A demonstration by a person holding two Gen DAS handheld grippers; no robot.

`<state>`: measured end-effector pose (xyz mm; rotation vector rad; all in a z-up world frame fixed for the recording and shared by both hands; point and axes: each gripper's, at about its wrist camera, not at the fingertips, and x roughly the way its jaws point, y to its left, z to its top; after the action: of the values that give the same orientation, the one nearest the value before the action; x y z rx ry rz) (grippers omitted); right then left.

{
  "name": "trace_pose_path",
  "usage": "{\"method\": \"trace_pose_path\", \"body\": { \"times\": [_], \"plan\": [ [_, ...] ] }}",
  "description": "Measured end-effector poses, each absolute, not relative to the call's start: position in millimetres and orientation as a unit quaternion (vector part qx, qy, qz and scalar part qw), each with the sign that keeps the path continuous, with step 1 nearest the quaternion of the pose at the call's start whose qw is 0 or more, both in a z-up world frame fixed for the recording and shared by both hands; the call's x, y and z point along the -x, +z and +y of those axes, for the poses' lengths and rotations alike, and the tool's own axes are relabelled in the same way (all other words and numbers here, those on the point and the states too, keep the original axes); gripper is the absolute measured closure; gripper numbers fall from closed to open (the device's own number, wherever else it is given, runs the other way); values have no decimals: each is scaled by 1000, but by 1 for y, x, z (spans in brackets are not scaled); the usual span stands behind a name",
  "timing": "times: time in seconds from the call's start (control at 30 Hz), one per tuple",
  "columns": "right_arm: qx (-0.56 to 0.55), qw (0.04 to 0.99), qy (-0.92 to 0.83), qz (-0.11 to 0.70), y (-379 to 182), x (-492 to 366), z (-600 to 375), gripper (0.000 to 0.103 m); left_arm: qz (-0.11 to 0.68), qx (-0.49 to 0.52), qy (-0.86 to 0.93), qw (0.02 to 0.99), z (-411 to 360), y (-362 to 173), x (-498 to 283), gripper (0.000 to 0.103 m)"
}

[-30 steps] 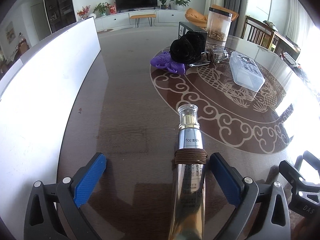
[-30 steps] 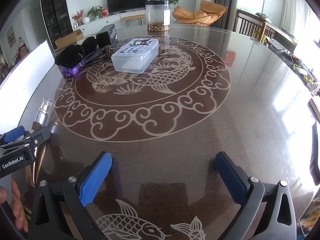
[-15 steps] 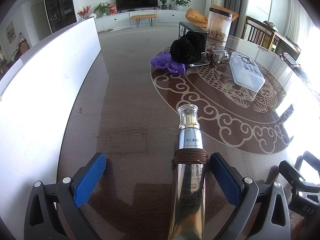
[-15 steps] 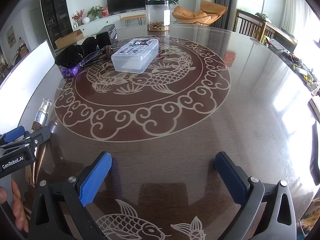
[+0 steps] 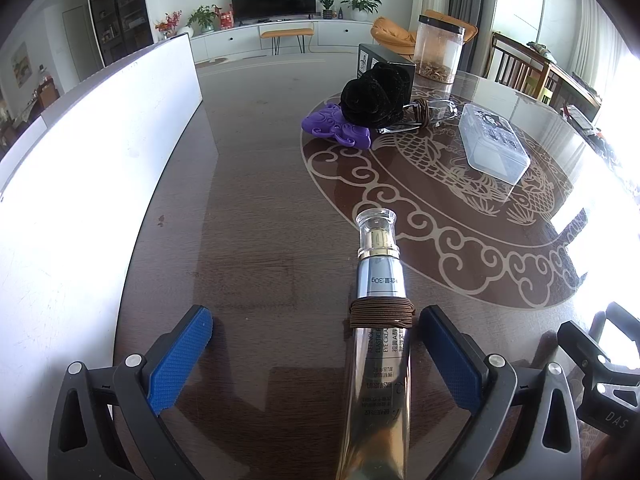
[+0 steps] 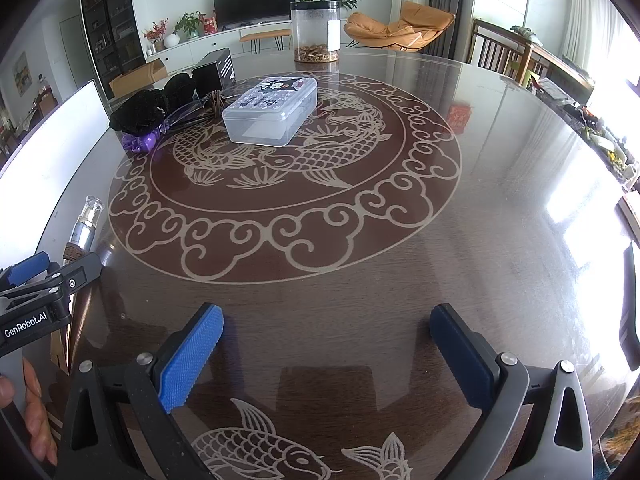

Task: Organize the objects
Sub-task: 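Hold the serum tube in the left gripper above the table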

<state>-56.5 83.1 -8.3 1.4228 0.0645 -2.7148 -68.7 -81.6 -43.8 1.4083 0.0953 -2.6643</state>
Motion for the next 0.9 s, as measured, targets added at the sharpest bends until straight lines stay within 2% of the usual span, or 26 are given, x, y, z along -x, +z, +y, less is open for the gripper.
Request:
{"method": "trace_pose_path", "body": {
  "times": [0.77, 0.9],
  "plan": [
    [-464, 39, -885, 22, -8, 57, 83, 0, 32, -466, -882, 64, -81, -44, 69, 0],
    [-473, 62, -878, 23, -6, 64, 84, 0, 32, -466, -882, 64, -81, -44, 69, 0]
  ]
}}
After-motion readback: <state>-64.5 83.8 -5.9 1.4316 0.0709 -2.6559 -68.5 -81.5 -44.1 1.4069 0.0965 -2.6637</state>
